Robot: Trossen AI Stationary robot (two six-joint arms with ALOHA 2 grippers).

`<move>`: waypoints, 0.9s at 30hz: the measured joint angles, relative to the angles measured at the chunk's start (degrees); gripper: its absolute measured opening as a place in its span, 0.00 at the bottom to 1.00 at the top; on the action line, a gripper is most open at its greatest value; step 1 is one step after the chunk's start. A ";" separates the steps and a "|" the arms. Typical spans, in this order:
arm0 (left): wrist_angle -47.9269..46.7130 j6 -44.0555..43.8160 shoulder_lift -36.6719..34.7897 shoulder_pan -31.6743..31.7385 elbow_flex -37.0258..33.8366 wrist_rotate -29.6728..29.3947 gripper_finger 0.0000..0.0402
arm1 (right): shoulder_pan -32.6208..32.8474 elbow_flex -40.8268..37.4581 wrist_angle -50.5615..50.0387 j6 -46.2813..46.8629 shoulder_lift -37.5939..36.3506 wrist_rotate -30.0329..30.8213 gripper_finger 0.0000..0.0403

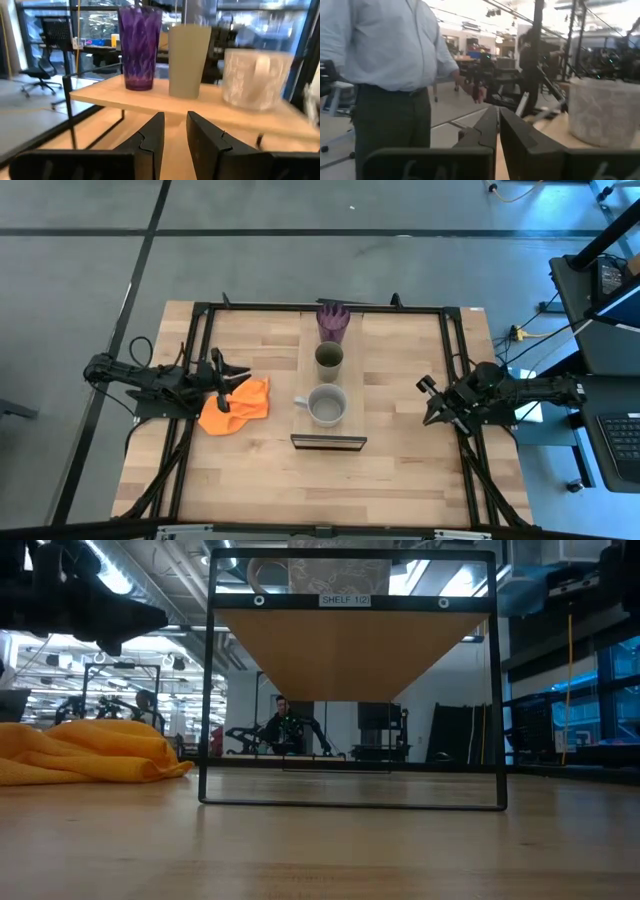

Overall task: Stack small to large cups/mugs on shelf
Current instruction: Return to Home Position

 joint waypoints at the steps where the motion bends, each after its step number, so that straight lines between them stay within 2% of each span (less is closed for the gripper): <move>1: -0.56 1.59 0.01 0.00 0.00 0.00 0.19 | 0.00 0.00 -0.61 -0.01 0.00 0.46 0.05; 7: -0.53 4.34 0.11 0.00 0.00 0.00 0.19 | 0.00 0.00 -0.83 3.72 0.00 0.83 0.05; 27: -0.53 4.32 0.11 0.00 0.00 0.00 0.19 | 0.00 0.00 -0.82 3.73 0.00 0.81 0.05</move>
